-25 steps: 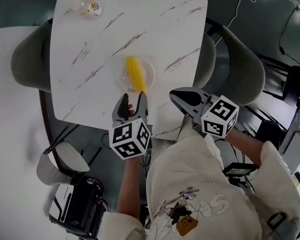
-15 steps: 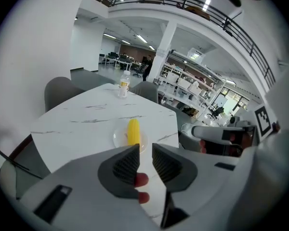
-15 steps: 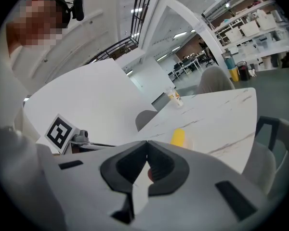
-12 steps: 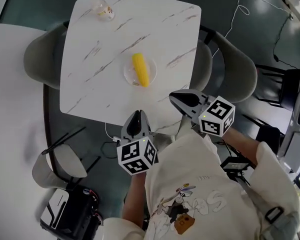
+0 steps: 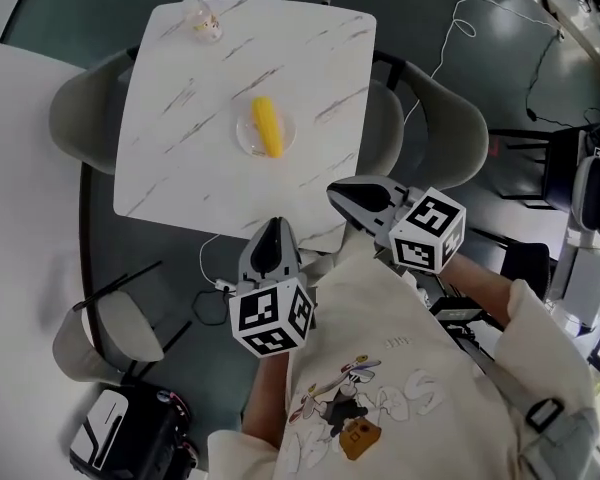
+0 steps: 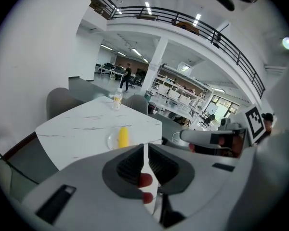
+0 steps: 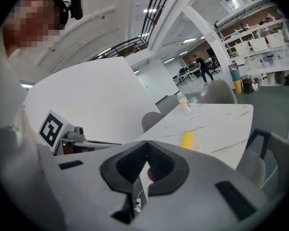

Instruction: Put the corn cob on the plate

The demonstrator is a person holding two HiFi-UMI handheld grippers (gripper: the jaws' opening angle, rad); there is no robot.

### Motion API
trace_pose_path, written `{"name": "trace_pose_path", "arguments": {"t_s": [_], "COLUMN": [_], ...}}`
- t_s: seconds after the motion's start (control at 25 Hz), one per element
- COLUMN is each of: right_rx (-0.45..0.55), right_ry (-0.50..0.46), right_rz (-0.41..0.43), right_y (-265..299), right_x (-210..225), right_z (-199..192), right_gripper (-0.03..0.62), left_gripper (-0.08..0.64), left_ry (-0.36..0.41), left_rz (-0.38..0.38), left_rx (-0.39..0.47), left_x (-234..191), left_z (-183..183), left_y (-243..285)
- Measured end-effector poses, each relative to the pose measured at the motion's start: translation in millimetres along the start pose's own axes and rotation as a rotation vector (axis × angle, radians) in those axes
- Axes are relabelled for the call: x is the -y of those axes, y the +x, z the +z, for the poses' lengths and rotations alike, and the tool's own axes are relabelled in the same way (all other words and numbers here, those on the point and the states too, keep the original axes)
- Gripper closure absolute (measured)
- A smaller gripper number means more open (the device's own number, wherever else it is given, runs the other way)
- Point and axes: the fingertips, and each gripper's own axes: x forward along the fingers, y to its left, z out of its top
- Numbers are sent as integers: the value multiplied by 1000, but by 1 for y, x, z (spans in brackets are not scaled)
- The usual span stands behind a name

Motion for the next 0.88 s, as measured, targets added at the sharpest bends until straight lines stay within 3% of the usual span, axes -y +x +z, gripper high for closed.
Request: {"name": "trace_pose_path", "arguments": {"t_s": [0.4,0.88], "right_rx": [14,-7], "right_ry": [-72,-81], "right_rz": [0,26], "right_y": [-37,-42], "right_x": [-56,-109], "right_z": [-5,-60], "right_gripper": [586,588], "left_gripper": [523,522], "left_ry": [21,42], "left_rz": [-39,-72], "left_rx": [59,68], "left_x": [16,25], "left_z": [-7,-47], "left_y": [-55,-98]}}
